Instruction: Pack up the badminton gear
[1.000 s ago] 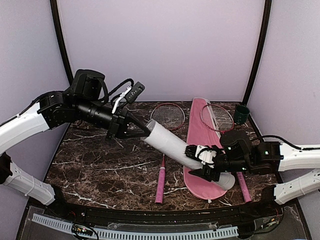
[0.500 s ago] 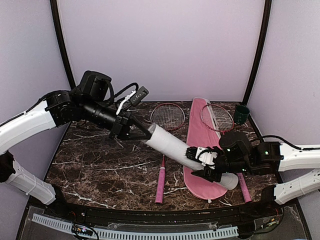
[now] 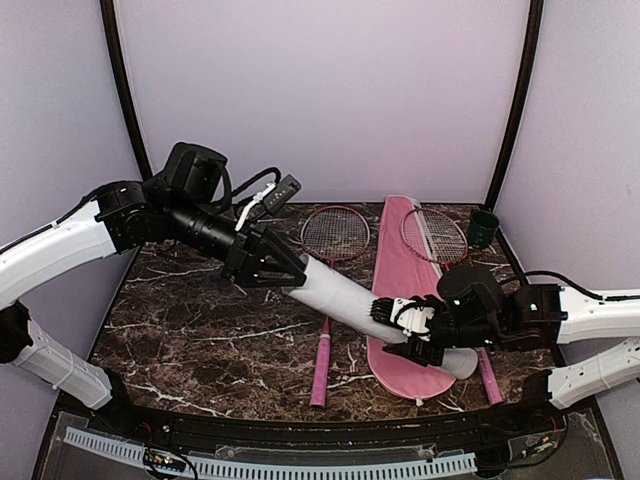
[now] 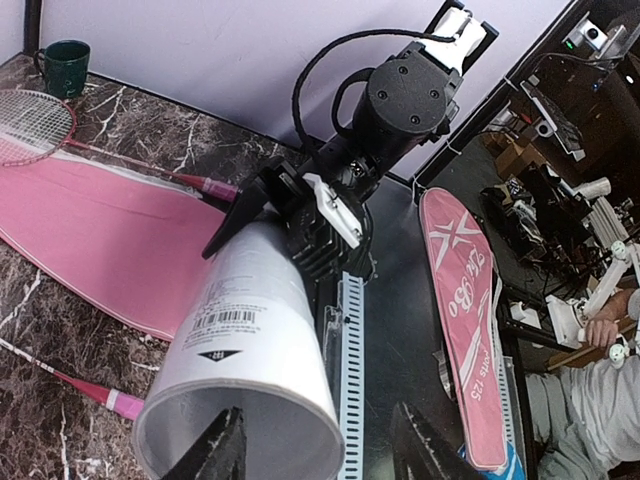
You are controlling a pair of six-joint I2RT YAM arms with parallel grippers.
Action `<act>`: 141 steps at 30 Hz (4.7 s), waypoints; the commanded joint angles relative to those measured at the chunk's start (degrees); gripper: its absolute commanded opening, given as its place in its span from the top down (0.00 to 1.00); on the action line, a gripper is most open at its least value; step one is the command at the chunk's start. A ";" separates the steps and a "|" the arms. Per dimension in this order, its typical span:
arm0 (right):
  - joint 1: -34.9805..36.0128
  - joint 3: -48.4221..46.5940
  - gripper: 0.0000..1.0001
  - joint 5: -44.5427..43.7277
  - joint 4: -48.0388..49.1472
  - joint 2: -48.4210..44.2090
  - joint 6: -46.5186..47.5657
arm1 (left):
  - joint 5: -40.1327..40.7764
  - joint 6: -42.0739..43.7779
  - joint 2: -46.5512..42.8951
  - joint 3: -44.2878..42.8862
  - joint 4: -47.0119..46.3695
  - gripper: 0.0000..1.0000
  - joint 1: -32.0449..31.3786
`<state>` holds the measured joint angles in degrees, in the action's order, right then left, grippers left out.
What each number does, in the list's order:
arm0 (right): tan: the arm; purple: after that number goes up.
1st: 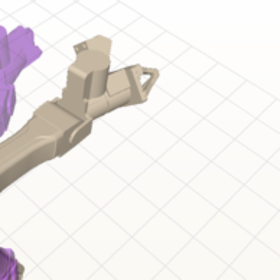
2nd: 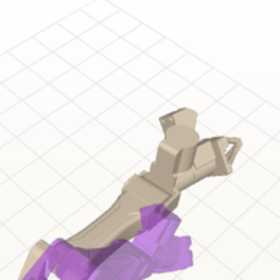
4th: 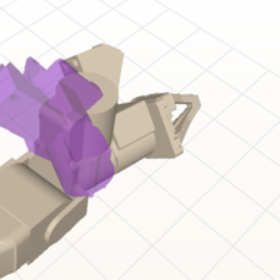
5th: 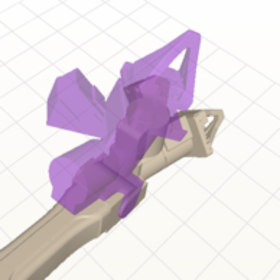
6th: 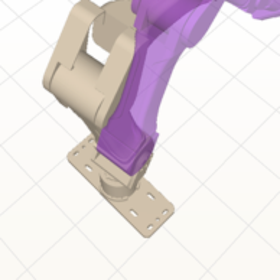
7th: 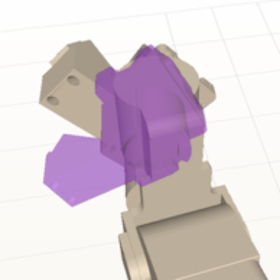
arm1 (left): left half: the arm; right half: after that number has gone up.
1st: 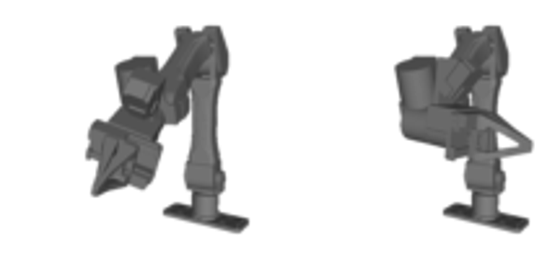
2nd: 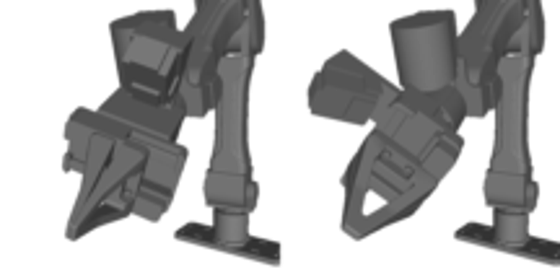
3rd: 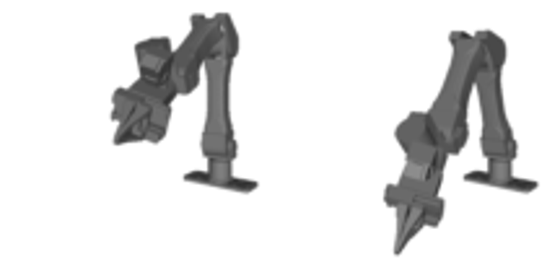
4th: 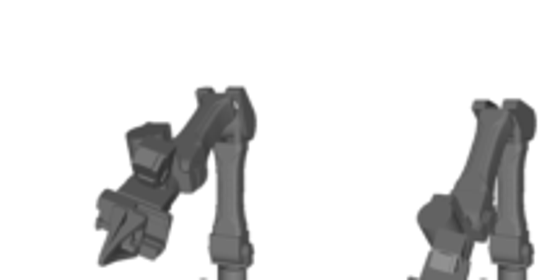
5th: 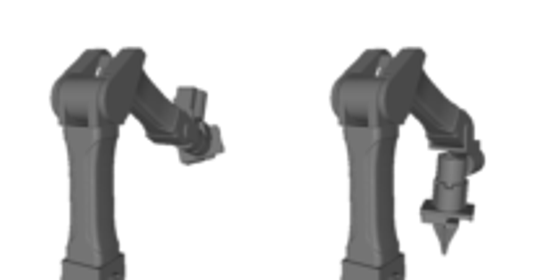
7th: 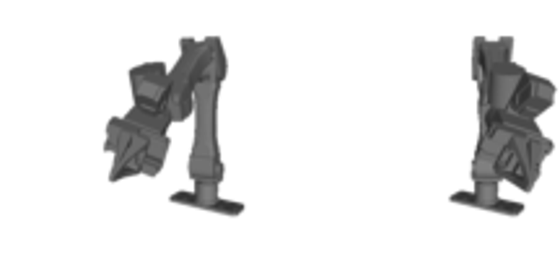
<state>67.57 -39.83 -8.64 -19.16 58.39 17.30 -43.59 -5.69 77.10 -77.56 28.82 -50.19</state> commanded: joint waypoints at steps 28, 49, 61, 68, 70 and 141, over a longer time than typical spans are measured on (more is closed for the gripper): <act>1.06 -1.67 0.79 2.10 15.99 -0.72 -2.44 | -1.00 2.08 1.52 1.67 -0.98 0.27 -3.68; 0.97 -2.31 0.78 1.97 16.19 -1.41 -2.60 | -1.49 0.76 2.12 3.51 -2.02 0.30 -4.55; 0.98 -2.80 0.78 2.82 17.33 -0.21 -3.38 | 8.53 1.22 -3.52 3.12 -4.43 0.26 -4.77; 0.19 -3.30 0.78 2.52 16.98 1.02 -5.68 | 12.69 -2.85 -14.02 5.23 -9.72 0.24 4.36; -2.24 -3.96 0.78 4.46 18.63 1.73 -10.13 | 20.61 -3.85 -18.53 6.71 -11.89 0.21 4.90; -16.24 -5.73 0.01 12.05 42.72 6.71 -37.76 | 29.59 -10.62 -6.58 22.11 -0.72 0.57 29.84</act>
<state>51.75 -46.33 8.40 31.40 67.77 -24.93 -13.04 -20.51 68.75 -52.31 18.92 -26.87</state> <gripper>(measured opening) 0.995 0.663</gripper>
